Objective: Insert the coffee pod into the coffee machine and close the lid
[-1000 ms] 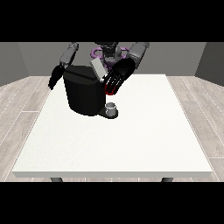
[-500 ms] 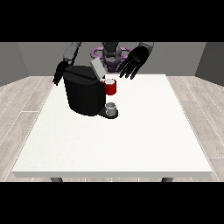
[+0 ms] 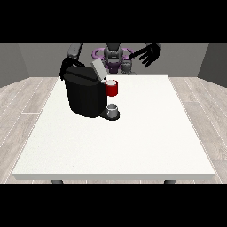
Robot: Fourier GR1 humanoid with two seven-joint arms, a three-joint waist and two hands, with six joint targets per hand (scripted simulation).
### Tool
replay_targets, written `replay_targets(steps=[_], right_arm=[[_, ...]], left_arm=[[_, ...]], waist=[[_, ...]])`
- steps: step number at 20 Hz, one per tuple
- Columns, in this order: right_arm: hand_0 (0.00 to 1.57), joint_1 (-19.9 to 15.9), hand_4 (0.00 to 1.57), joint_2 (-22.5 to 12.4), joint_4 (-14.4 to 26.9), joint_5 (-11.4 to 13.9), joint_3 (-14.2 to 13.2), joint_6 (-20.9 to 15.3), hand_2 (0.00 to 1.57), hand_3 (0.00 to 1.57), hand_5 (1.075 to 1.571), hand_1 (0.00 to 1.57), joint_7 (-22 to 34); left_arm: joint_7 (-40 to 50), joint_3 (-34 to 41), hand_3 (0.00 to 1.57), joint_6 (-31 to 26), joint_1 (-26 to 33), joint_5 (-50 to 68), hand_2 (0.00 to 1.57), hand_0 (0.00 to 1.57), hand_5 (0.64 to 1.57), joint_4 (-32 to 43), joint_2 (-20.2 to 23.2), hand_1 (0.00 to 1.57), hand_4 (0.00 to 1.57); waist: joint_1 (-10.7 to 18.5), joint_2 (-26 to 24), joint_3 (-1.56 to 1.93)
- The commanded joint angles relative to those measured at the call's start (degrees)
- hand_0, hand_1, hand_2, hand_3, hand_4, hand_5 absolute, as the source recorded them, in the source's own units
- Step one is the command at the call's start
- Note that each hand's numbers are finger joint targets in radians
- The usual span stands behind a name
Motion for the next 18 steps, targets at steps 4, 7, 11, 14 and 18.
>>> replay_targets(steps=[4,7,11,14,18], right_arm=[[0.00,3.0,0.00,-0.1,-4.5,-3.2,1.3,5.8,0.00,0.00,1.571,0.00,0.4],[0.00,2.3,0.00,-0.3,-6.6,-4.4,2.6,8.7,0.00,0.00,1.571,0.00,2.3],[0.00,-3.7,0.20,-1.6,-10.6,-3.3,4.8,10.0,0.00,0.00,1.571,0.00,7.5],[0.00,-2.4,0.25,-4.3,-9.0,-2.7,3.9,11.8,0.00,0.00,1.571,0.00,3.2],[0.00,-6.2,0.00,-3.0,-7.3,-2.4,2.3,8.3,0.00,0.00,1.571,0.00,7.0]], left_arm=[[-1.3,3.7,0.00,-1.2,14.3,6.4,0.00,0.00,1.571,1.7,-6.8,0.00,0.42],[-0.9,2.9,0.00,-2.0,19.1,6.4,0.00,0.00,1.571,1.7,-7.8,0.00,0.32],[2.8,3.7,0.00,-2.4,18.4,8.3,0.00,0.00,1.571,-0.2,-7.3,0.00,0.42],[1.5,0.5,0.00,-2.9,21.5,11.0,0.00,0.00,1.571,-3.9,-8.2,0.00,0.39],[6.2,-1.8,0.00,-4.1,22.4,15.0,0.00,0.00,1.571,-10.0,-8.3,0.00,0.46]], waist=[[4.5,-12.3,0.08],[6.4,-14.7,0.10],[6.9,-14.5,0.10],[9.2,-14.1,0.13],[11.3,-12.1,0.13]])
